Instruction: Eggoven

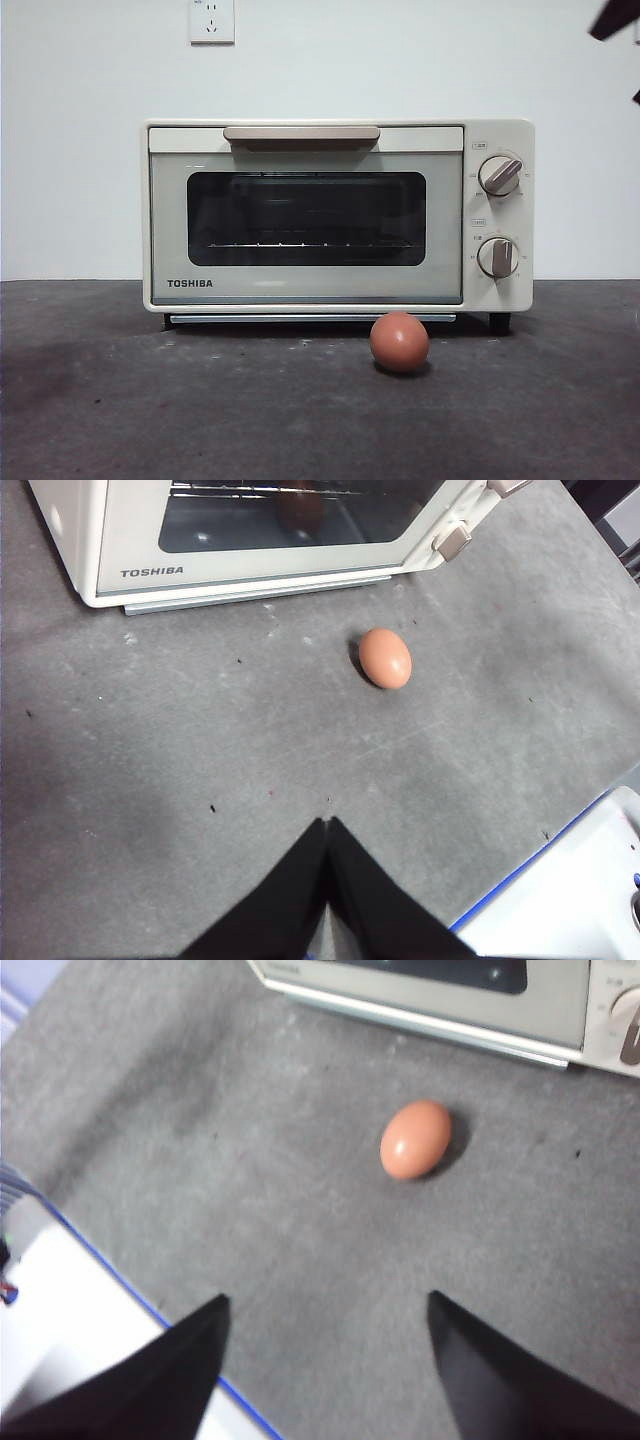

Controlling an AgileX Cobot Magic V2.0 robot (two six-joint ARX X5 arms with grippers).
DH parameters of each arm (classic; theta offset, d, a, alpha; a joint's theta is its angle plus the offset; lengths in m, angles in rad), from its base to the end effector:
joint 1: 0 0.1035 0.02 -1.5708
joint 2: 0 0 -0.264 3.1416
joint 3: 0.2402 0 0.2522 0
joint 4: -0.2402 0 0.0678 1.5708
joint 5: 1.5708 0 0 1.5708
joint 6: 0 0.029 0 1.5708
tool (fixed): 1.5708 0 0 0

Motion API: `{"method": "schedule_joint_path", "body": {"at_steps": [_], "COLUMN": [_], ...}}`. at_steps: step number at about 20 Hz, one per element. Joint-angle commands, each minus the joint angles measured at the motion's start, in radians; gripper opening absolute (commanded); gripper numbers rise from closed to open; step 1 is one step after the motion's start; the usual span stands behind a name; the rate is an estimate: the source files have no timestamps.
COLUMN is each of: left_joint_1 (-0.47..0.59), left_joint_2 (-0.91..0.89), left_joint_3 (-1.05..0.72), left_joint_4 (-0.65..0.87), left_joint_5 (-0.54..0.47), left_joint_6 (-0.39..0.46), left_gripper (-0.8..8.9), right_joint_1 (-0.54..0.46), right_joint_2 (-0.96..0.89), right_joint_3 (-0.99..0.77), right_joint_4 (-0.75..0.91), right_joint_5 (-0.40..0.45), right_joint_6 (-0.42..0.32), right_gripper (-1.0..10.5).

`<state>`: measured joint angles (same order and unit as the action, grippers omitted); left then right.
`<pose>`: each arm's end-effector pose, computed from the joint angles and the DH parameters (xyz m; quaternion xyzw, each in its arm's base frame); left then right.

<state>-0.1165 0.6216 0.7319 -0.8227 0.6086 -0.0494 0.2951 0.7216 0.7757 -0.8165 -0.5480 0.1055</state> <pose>0.1089 -0.0294 0.2840 -0.1066 0.3463 -0.3239 0.8739 0.1201 0.0523 0.2871 0.0915 0.3886 0.3598 0.8433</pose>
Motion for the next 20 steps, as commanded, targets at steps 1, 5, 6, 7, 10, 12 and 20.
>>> {"method": "schedule_joint_path", "body": {"at_steps": [1,5,6,7,10,12,20], "left_joint_1": [-0.003,-0.003,-0.003,-0.003,-0.003,-0.003,-0.004], "left_joint_2": [0.005,0.005,0.005,0.005,0.005,0.005,0.005], "left_joint_3": [0.015,0.015,0.015,0.015,0.015,0.015,0.015], "left_joint_4": [0.008,0.009,0.009,0.009,0.01,0.01,0.01], "left_joint_5": [0.005,0.005,0.005,0.005,0.005,0.006,0.005], "left_joint_6": [0.014,0.014,0.014,0.014,0.014,0.014,0.014], "left_gripper": [0.07,0.07,0.07,0.07,0.07,0.07,0.07], "right_joint_1": [0.024,0.088,0.112,0.13,0.207,0.252,0.348], "right_joint_2": [0.037,0.106,0.13,0.148,0.226,0.284,0.628], "right_joint_3": [0.017,0.017,0.017,0.017,0.017,0.017,0.071], "right_joint_4": [0.043,0.132,0.157,0.175,0.253,0.303,0.483], "right_joint_5": [0.007,0.08,0.105,0.126,0.234,0.308,0.471], "right_joint_6": [0.079,0.138,0.157,0.171,0.212,0.238,0.306], "right_gripper": [3.6,3.6,3.6,3.6,3.6,3.6,3.6]}}
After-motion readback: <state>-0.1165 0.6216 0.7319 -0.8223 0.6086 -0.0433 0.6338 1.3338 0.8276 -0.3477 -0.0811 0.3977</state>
